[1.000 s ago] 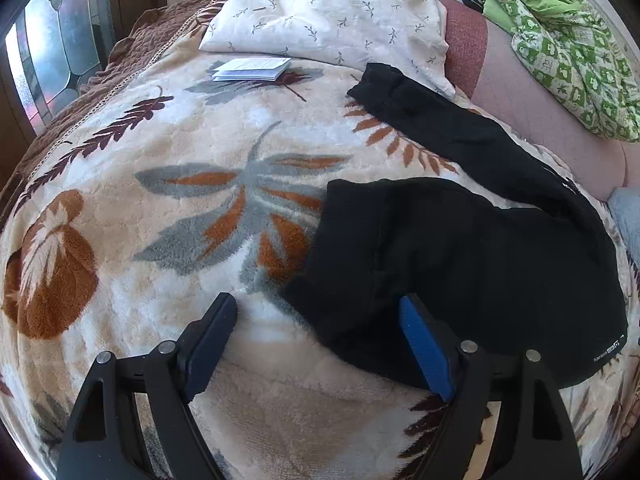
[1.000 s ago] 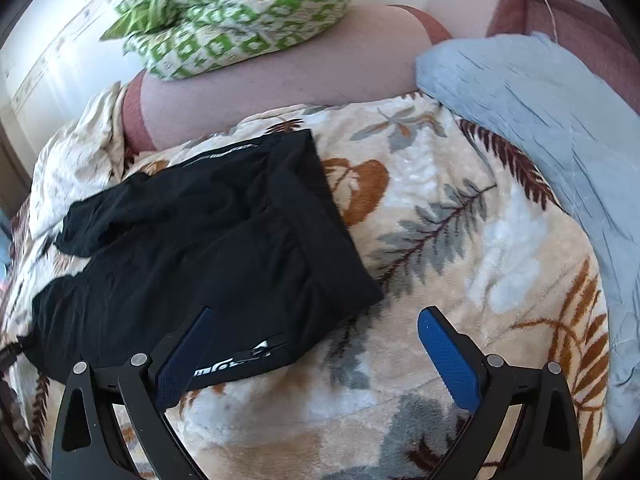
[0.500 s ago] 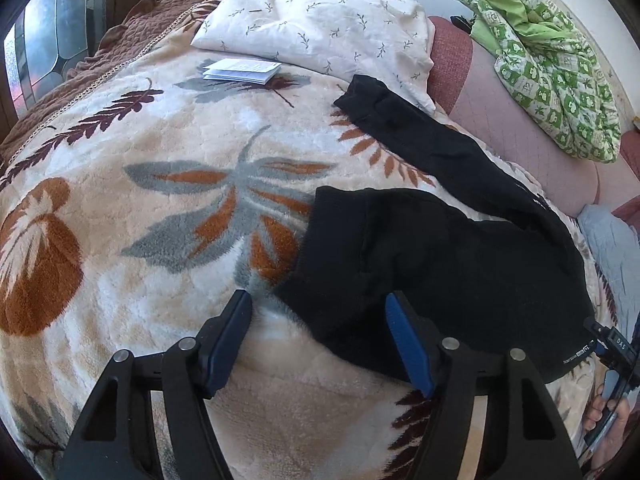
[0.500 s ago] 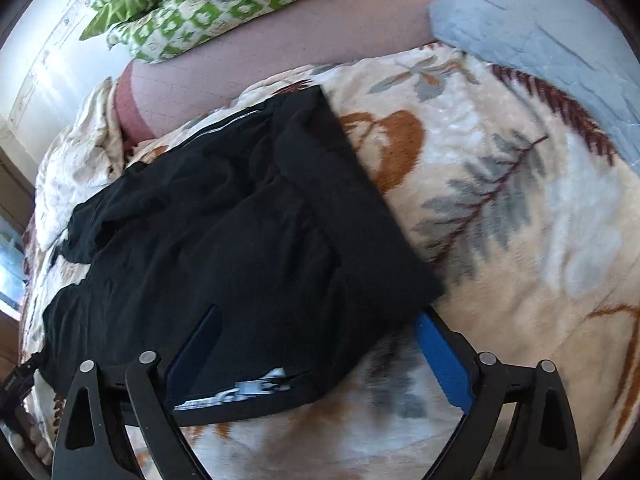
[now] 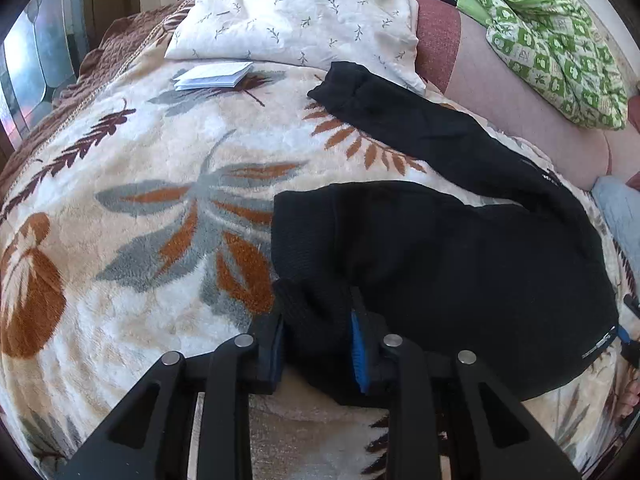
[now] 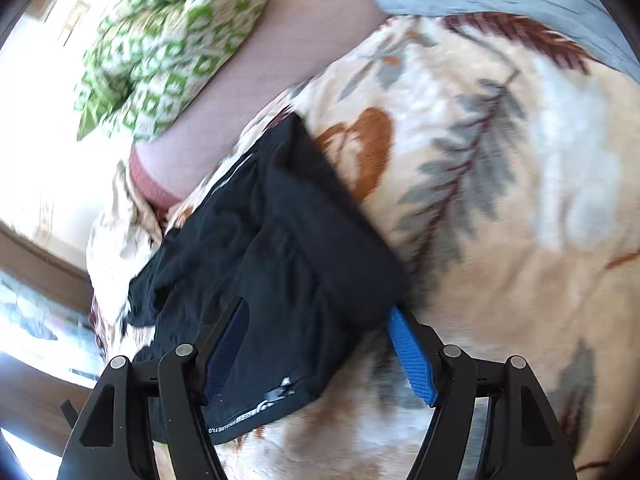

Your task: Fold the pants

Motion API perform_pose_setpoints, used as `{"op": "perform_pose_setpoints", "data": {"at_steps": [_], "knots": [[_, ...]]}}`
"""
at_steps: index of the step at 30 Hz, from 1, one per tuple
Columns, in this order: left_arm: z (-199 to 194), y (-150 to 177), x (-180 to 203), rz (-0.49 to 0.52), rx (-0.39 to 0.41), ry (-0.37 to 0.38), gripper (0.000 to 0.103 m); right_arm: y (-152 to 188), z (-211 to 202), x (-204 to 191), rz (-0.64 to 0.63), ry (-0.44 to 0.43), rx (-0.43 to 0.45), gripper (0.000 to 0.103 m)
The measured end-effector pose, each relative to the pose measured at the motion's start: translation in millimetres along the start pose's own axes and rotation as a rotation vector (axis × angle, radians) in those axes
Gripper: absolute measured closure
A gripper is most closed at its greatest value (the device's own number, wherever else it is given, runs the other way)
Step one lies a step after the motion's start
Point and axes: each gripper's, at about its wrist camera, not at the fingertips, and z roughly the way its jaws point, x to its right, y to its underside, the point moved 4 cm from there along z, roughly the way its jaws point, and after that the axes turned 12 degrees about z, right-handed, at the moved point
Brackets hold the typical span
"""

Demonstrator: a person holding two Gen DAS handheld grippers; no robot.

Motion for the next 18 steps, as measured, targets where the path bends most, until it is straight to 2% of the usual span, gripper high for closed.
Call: {"op": "perform_pose_setpoints", "data": {"at_steps": [4,6,8,10,11,12,18], "knots": [[1.8,-1.5,-7.1,-0.078,0.010,0.063,0.074,-4.8,-1.3,8.6,0.021,0.007,-0.010,0.026],[3.0,-2.5,-5.9,-0.075,0.007,0.056,0.074,-3.8,4.9,5.1,0.016,0.009,-0.023,0.026],[1.8,-3.2,-2.8,-0.052,0.001,0.032,0.081,-3.3,14.2,-0.7,0.000,0.028,-0.024,0.028],[-0.9,-3.4,-3.4,-0.060,0.001,0.044,0.086,-3.6,22.5,-8.3,-0.023,0.075,-0.005,0.051],[-2.7,-3.3,-4.7,-0.072,0.001,0.048,0.087,-3.7,26.5,-10.8,-0.031,0.104,-0.007,0.077],[-4.4,-3.2,-6.9,-0.090,0.001,0.055,0.087,-3.5,28.2,-13.0,-0.029,0.101,-0.019,0.084],[-27.6,-3.5,-3.4,-0.124,0.013,0.054,0.089,2.6,-3.0,-30.3,-0.086,0.104,0.028,0.088]]}}
